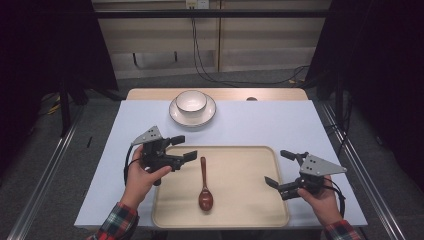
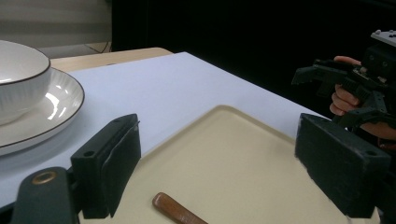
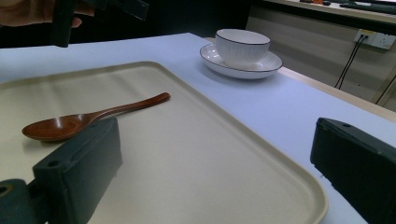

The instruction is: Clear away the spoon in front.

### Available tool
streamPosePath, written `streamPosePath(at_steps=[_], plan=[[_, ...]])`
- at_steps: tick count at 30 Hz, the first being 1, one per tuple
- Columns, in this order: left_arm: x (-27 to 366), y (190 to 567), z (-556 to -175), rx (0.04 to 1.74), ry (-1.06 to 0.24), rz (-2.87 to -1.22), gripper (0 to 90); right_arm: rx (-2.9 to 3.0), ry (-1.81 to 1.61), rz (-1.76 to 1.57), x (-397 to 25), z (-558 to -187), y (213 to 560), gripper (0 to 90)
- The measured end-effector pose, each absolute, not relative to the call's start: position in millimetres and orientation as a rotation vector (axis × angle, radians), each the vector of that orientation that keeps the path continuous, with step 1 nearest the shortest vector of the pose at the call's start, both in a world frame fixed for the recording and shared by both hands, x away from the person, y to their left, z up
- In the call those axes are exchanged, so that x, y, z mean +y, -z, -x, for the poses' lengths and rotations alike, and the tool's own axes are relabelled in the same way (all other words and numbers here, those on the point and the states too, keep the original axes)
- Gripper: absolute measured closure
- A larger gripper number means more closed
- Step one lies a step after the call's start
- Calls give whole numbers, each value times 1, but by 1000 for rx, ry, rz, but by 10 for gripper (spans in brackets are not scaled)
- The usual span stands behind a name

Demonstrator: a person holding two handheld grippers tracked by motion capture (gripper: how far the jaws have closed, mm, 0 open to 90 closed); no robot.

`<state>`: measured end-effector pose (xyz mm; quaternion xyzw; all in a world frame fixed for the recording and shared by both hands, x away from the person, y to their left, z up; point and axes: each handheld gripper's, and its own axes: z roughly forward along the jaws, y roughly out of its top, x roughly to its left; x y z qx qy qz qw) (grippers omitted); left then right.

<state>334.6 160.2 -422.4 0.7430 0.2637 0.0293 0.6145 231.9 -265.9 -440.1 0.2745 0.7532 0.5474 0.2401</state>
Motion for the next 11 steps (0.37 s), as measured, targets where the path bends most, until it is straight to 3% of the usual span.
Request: streamPosePath(at_steps=[11], plan=[[168,421,-336,619,-85,-1699,119,2058,-1499,-755,-265,-232,440,18]])
